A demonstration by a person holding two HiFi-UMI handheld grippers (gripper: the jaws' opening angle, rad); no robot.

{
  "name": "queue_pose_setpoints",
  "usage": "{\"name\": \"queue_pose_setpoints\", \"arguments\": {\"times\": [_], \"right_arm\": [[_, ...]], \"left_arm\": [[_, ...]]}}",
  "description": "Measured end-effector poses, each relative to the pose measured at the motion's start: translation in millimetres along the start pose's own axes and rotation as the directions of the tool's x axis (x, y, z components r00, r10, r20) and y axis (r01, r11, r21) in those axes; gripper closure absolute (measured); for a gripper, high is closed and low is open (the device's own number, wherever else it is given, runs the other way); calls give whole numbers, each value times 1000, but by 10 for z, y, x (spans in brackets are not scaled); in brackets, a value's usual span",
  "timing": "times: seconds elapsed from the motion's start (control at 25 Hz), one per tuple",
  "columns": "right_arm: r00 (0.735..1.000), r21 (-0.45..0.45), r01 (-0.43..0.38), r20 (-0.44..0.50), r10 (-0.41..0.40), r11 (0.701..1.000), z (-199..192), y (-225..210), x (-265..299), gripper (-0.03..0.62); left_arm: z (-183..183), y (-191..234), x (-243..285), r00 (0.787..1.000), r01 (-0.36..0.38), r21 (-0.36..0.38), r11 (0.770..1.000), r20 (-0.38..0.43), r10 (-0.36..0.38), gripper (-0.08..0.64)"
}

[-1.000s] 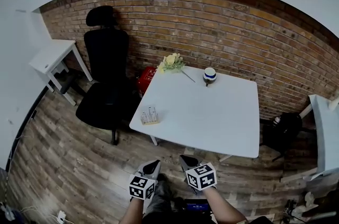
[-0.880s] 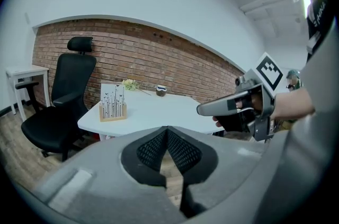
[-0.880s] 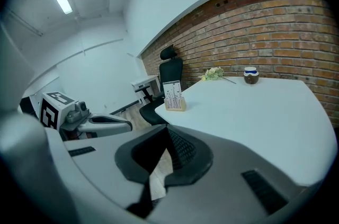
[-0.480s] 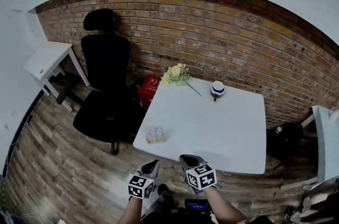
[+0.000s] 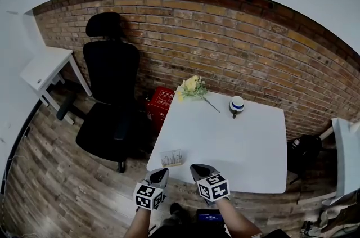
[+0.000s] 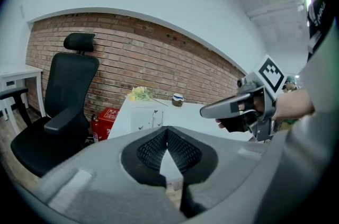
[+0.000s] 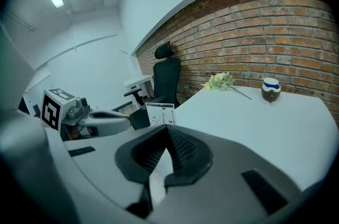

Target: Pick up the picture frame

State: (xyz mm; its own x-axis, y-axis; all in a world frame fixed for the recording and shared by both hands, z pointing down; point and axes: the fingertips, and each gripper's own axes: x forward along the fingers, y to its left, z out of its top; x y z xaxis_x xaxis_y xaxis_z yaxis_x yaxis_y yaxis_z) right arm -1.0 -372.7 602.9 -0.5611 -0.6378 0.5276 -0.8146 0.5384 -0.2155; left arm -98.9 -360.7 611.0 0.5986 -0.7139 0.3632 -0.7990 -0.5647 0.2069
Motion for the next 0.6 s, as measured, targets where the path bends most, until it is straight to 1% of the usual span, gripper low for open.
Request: {"name": "queue_pose_setpoints", "arguments": {"times": [0.16, 0.32, 0.6], "right_arm": [[1000, -1, -5, -6, 5, 1000, 79, -24, 119, 584], [1000, -13, -26, 0, 26, 1000, 193, -58, 223, 584], [997, -43, -73, 10, 73, 996, 381, -106, 315, 584]], "left_arm": [[37, 117, 61, 1000, -5, -2, 1000, -3, 5, 549], [88, 227, 113, 999, -33, -3, 999, -10, 33, 549], [261, 325, 150, 995, -93, -8, 996, 26, 94, 549]]}}
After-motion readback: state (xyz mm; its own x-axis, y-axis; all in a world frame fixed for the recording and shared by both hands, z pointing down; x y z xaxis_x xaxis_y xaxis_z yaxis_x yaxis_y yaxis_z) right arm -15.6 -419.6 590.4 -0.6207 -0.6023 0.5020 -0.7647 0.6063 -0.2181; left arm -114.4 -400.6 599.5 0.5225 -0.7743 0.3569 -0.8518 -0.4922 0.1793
